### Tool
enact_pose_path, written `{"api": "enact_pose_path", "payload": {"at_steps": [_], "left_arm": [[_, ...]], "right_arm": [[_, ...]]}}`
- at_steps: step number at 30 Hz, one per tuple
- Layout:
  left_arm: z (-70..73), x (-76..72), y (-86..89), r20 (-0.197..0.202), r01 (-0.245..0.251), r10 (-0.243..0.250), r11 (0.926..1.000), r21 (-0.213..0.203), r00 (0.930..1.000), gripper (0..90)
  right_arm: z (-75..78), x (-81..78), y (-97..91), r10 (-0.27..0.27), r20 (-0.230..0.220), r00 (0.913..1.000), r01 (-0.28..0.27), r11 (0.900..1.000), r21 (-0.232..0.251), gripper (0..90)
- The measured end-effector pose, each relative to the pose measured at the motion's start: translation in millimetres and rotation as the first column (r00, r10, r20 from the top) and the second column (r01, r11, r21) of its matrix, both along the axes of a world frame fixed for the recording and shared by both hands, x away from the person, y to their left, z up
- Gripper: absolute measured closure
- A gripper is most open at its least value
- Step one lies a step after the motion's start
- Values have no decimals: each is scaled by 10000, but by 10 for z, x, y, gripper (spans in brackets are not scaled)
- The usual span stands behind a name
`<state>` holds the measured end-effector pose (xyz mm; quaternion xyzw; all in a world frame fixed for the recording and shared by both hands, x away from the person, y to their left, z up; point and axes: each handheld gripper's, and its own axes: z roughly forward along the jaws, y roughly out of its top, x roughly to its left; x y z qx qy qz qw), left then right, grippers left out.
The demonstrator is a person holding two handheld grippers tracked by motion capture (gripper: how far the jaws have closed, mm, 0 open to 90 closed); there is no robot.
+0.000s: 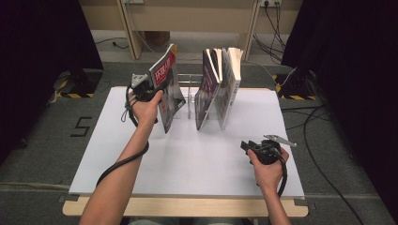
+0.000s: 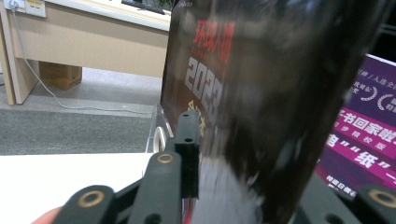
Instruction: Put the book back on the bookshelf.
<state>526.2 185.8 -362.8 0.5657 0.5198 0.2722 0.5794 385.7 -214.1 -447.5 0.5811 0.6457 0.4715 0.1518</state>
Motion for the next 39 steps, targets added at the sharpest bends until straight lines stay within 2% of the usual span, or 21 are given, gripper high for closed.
{"api": "enact_pose_path", "payload": {"at_steps": [2, 4, 7, 12, 16, 20, 25, 27, 29, 33, 37, 39], "left_arm": [[18, 22, -17, -149, -119, 123, 9996, 254, 9998, 836], [42, 33, -31, -251, -125, 136, 9989, 453, 9996, 858], [54, 17, -64, -125, -136, 147, 9969, 779, 9998, 862], [43, -24, -136, 394, -139, 98, 9944, 1047, 9992, 864], [89, -30, -181, 783, -302, 201, 9910, 1307, 9967, 865], [136, -36, -199, 1286, -594, 416, 9887, 1375, 9908, 865], [136, -68, -173, 1810, -1142, 857, 9815, 1537, 9797, 865], [78, -78, -178, 1798, -1270, 974, 9787, 1614, 9789, 864], [-18, -81, -189, 1633, -1286, 1025, 9790, 1581, 9812, 863], [-162, -116, -217, 1653, -1278, 1010, 9787, 1604, 9811, 861], [-166, -147, -199, 1588, -1114, 855, 9804, 1623, 9836, 858], [-163, -160, -178, 1510, -1033, 804, 9832, 1503, 9853, 851]], "right_arm": [[-1, 0, -4, 7, -7, 10000, -7, 10000, -3, 616], [2, -1, -6, 11, -18, 10000, -11, 10000, 3, 617], [12, -4, -13, -9, 13, 10000, 9, 10000, 9, 617], [11, -4, -17, -40, 5, 10000, 40, 10000, 31, 618], [9, -5, -16, -62, -15, 10000, 63, 10000, 66, 619], [5, -2, -22, -65, 39, 10000, 65, 10000, 41, 620], [1, -1, -27, -56, 62, 10000, 56, 10000, 16, 620], [-2, 1, -21, -32, 63, 10000, 32, 10000, -2, 620], [-3, 3, -15, 0, 45, 10000, 0, 10000, -7, 621], [0, -2, -12, -5, 54, 10000, 5, 10000, -29, 620], [-4, -1, -14, -22, 32, 10000, 22, 10000, 13, 620], [-5, 0, -10, 5, 14, 10000, -5, 10000, 0, 620]]}}
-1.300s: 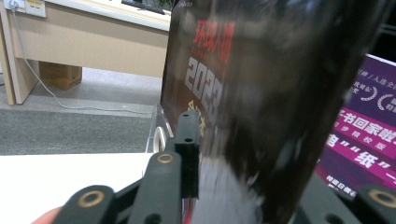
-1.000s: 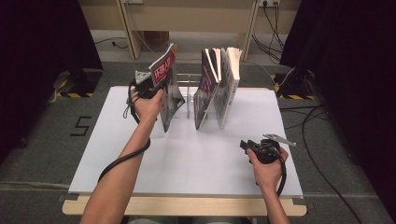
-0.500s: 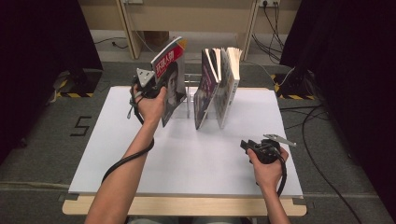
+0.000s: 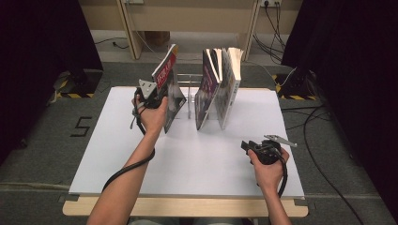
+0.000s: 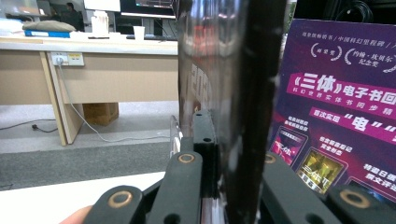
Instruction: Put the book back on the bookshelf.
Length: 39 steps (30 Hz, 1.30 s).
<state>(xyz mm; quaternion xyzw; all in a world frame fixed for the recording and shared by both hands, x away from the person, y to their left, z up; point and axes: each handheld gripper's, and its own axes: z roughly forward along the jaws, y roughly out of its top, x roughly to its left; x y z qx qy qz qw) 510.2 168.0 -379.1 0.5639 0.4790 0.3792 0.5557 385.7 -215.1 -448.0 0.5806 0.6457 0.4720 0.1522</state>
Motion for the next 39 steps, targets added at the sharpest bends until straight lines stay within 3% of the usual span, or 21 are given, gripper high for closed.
{"api": "enact_pose_path", "payload": {"at_steps": [5, 11, 16, 20, 24, 28, 34, 39], "left_arm": [[27, -14, 49, -263, 299, -312, 9985, -465, 9992, 767], [86, 42, 86, -525, 295, -335, 9967, -753, 9981, 680], [118, 82, 87, -755, 319, -378, 9965, -768, 9964, 698], [123, 104, 93, -898, 306, -389, 9953, -921, 9952, 791], [111, 84, 87, -765, 112, -171, 9969, -775, 9969, 859], [64, 36, 82, -442, -270, 232, 9958, -876, 9988, 862], [14, -32, 37, 62, -271, 274, 9986, -449, 9996, 861], [-20, -100, 28, 219, -517, 528, 9974, -493, 9984, 859]], "right_arm": [[-1, 1, 14, 29, 15, 10000, -29, 10000, -6, 620], [-6, 2, 30, 48, -14, 10000, -48, 10000, 3, 618], [-14, 7, 30, 58, -64, 10000, -58, 10000, 13, 619], [-8, 3, 20, 55, -38, 10000, -55, 10000, -5, 618], [-3, 2, 10, 33, -17, 10000, -33, 10000, 10, 619], [-4, 0, 15, 14, -51, 10000, -14, 10000, 45, 619], [0, 2, 6, 19, 1, 10000, -19, 10000, 2, 619], [-5, -1, 16, 13, -49, 10000, -13, 10000, 43, 619]]}}
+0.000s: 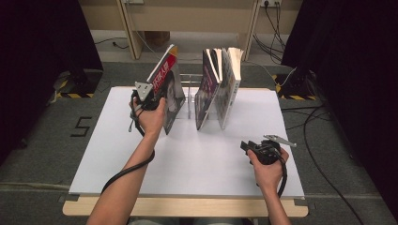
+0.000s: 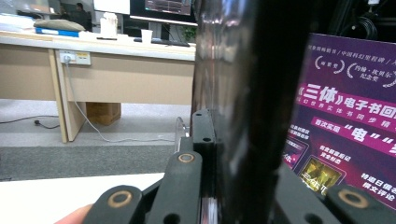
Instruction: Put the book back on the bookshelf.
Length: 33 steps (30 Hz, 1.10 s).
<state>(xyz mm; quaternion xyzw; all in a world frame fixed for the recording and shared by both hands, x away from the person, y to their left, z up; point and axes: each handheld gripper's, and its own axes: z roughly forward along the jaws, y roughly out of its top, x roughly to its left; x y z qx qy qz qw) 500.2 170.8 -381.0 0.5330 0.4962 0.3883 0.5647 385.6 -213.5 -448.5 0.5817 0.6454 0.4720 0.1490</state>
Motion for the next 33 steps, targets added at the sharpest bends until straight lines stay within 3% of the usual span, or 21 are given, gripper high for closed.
{"api": "enact_pose_path", "payload": {"at_steps": [7, 10, 12, 20, 29, 33], "left_arm": [[-38, -69, -18, 140, -236, 235, 9997, 96, 9996, 854], [-41, -47, -20, -35, -180, 181, 9997, 151, 9998, 839], [-64, -19, -1, -272, -141, 142, 9999, 17, 9995, 811], [-134, -5, 51, -517, -17, -4, 9992, -405, 9987, 719], [0, 50, 91, -283, 373, -391, 9974, -620, 9988, 670], [59, 110, 113, -373, 482, -511, 9961, -733, 9980, 667]], "right_arm": [[-7, 4, 5, 43, 0, 10000, -43, 10000, -71, 619], [-3, 3, 6, 18, -2, 10000, -18, 10000, -46, 619], [-1, 4, 3, 24, 29, 10000, -23, 10000, -59, 618], [-10, 6, 6, 36, -29, 10000, -36, 10000, -51, 618], [-12, 7, 3, 30, -63, 10000, -30, 10000, -20, 616], [-16, 10, -3, 41, -58, 10000, -41, 10000, -44, 615]]}}
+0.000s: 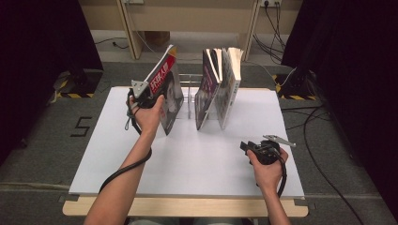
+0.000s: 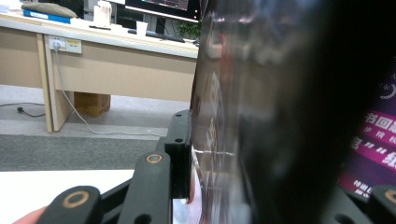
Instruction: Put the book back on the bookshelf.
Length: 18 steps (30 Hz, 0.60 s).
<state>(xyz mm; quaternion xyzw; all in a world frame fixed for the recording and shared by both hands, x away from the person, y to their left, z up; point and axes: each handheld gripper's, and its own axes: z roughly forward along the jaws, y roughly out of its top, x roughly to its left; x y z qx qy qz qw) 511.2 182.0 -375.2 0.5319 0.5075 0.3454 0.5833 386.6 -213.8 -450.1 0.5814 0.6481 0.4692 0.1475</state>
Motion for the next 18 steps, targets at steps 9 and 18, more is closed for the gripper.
{"api": "enact_pose_path", "payload": {"at_steps": [9, 18], "left_arm": [[74, 66, -47, -283, 331, -321, 9987, 388, 9991, 860], [164, 106, -159, 138, -94, 83, 9964, 840, 9999, 863]], "right_arm": [[-6, 5, -2, -25, -67, 10000, 25, 10000, 61, 615], [-4, 6, -18, -12, -49, 10000, 13, 10000, 60, 616]]}}
